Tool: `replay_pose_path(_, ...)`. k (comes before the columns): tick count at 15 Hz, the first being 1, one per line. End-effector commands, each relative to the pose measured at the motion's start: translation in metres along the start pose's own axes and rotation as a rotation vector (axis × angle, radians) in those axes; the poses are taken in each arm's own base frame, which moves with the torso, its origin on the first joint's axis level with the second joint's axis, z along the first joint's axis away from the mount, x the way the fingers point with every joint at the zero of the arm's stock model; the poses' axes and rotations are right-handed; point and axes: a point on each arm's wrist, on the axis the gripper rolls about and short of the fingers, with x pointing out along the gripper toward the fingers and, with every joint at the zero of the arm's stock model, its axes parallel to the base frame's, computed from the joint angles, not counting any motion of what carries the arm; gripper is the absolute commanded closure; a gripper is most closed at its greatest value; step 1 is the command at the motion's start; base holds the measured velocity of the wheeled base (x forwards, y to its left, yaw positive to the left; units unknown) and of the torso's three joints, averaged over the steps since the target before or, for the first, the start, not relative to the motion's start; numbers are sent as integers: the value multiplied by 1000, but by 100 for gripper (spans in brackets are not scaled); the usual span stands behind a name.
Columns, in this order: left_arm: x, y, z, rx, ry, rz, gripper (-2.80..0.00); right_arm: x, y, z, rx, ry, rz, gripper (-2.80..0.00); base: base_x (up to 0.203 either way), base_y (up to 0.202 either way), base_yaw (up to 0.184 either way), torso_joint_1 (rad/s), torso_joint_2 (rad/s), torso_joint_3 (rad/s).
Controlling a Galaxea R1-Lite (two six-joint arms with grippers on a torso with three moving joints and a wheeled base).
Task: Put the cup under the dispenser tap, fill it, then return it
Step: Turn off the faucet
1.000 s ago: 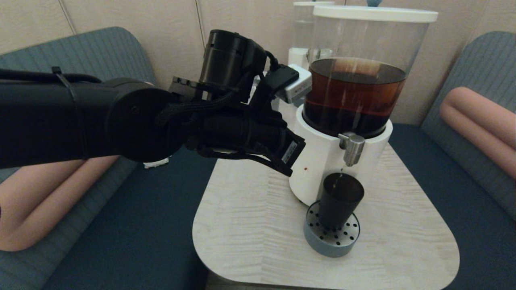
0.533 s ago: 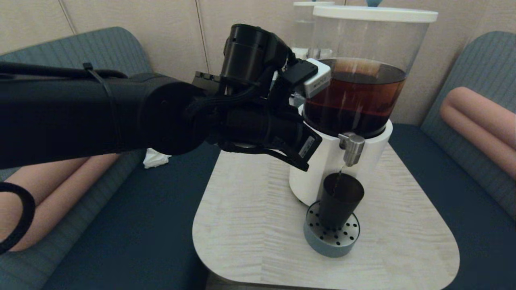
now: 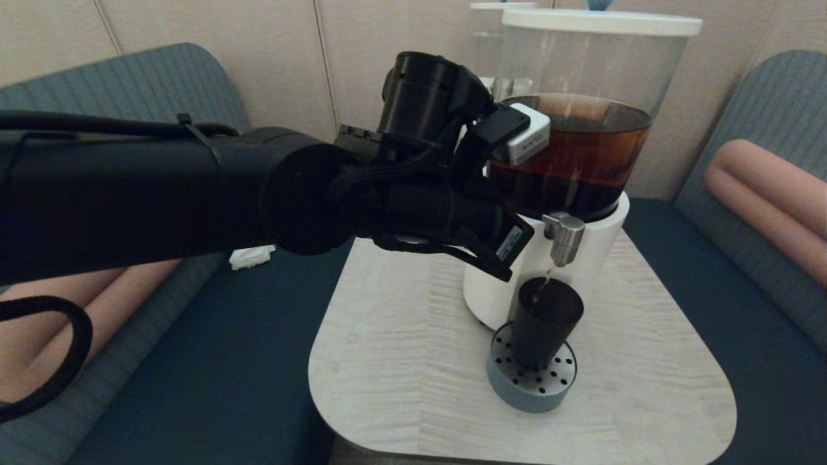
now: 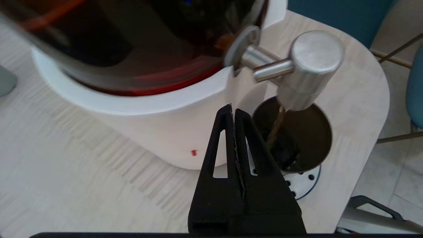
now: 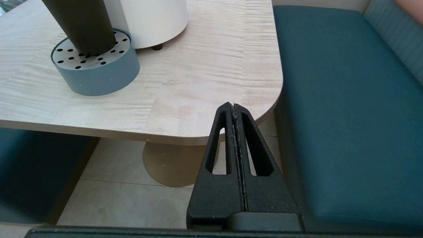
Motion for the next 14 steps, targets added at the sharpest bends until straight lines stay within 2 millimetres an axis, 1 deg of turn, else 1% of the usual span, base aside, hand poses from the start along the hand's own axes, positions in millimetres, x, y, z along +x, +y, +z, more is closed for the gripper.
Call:
replay_pose_path(1, 2, -3, 2, 5, -5, -9, 0, 0, 0, 0, 0, 2, 0, 0, 0, 0, 0, 0, 0, 0)
replay_pose_path(7, 5, -11, 5, 11, -5, -28, 0, 0, 0, 0, 0, 2, 0, 0, 0, 0, 0, 0, 0, 0)
replay_pose_path(14, 9, -10, 9, 13, -7, -25, 0, 0, 0, 0, 0, 2, 0, 0, 0, 0, 0, 0, 0, 0)
